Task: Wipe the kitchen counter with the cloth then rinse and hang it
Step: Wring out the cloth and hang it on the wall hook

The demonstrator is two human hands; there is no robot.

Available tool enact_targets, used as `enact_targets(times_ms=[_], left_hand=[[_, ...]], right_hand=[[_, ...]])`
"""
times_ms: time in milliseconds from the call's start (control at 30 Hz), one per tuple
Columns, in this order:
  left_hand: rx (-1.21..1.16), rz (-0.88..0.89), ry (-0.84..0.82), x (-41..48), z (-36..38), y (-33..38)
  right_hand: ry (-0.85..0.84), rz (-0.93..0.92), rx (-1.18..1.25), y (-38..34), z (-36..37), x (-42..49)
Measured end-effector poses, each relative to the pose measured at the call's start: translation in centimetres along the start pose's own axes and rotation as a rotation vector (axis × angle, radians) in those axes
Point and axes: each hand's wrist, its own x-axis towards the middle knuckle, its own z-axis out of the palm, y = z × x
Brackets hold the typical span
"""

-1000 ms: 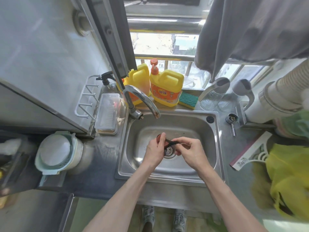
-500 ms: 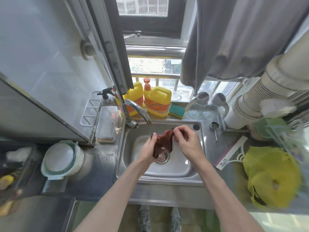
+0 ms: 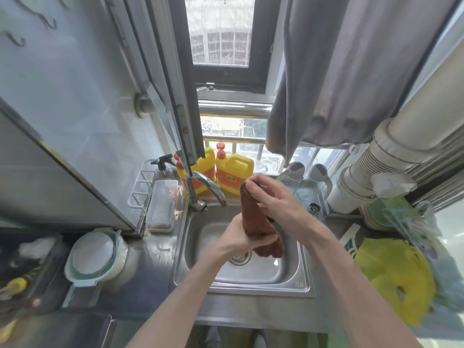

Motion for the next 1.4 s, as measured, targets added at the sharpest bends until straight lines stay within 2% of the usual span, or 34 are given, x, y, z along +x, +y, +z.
enact_targets(times_ms=[67,133,200,267,333,400,433,500,567,667,733,833,867,900,1000,1067,1133,1200,1267,1300,1367,1400], left_hand=[[0.023,-0.042,0.092,0.2,0.2,0.5],[0.021,-0.072,0.125,0.2,-0.3,0.7],[-0.068,-0.079,0.102,0.4,-1.3,0.7],[-0.244,-0.076,0.140,0.7,-2.4,0.7],[-0.542,-0.044,0.159,1.0,-3.2,1.4],[-0.719,-0.025,0.125,1.7,-3.4,2.3],[-0.772,-0.026,0.087,1.8,-3.2,2.9],[-0.873,-0.022,0.015,1.8,-2.7,4.0],[-0.973,-0.032,-0.010,1.6,-2.7,4.8],[-1.060,-0.044,0.033,1.8,-3.2,4.8],[-0.971,-0.025,0.023,2.0,-3.5,4.1],[-0.795,-0.077,-0.090,1.3,-2.9,2.9],[-0.704,-0.104,-0.074,1.1,-2.3,3.1],[-0.624,-0.125,-0.016,0.7,-1.6,3.7],[-0.513,-0.169,0.289,1.3,-1.0,4.7],[-0.383,-0.153,0.390,1.7,-2.4,4.8],[-0.225,-0.100,0.301,1.6,-4.0,4.8],[-0.018,-0.110,0.112,1.2,-5.1,5.4],[0.204,-0.124,-0.112,1.5,-5.9,6.2],[0.313,-0.126,-0.208,1.5,-6.1,6.9],[0.464,-0.195,-0.327,1.3,-6.0,8.4],[0.465,-0.239,-0.372,1.2,-5.8,9.1]], right_hand=[[0.085,-0.035,0.037,-0.9,-1.0,-0.1],[0.285,-0.053,0.093,-1.1,-2.7,-0.3],[0.521,-0.031,0.164,-0.3,-4.3,-0.8],[0.623,-0.002,0.044,1.7,-5.2,-1.5],[0.496,-0.024,-0.368,4.2,-5.1,-2.4],[0.245,-0.050,-0.707,5.7,-3.5,-2.6],[0.127,-0.044,-0.685,5.8,-2.6,-2.5],[0.000,-0.015,-0.341,5.2,-0.8,-2.2],[0.075,-0.055,-0.228,4.7,0.4,-1.6],[0.235,-0.138,-0.432,4.7,1.2,-1.2],[0.311,-0.149,-0.464,4.7,1.3,-0.8],[0.488,-0.115,-0.294,3.9,1.5,-0.5],[0.495,-0.108,-0.248,3.6,1.6,-0.3],[0.455,-0.086,-0.222,3.6,1.9,-0.1],[0.181,-0.042,-0.283,4.1,2.3,0.1],[0.139,-0.062,-0.355,3.9,1.3,0.0],[0.252,-0.180,-0.398,3.3,-0.1,-0.3],[0.288,-0.395,-0.694,2.8,-0.8,-0.2],[0.117,-0.571,-1.122,3.2,-1.0,0.6],[0.030,-0.603,-1.220,3.4,-1.1,0.9],[-0.036,-0.595,-1.198,4.3,-1.4,1.5],[-0.043,-0.587,-1.202,4.7,-1.5,1.6]])
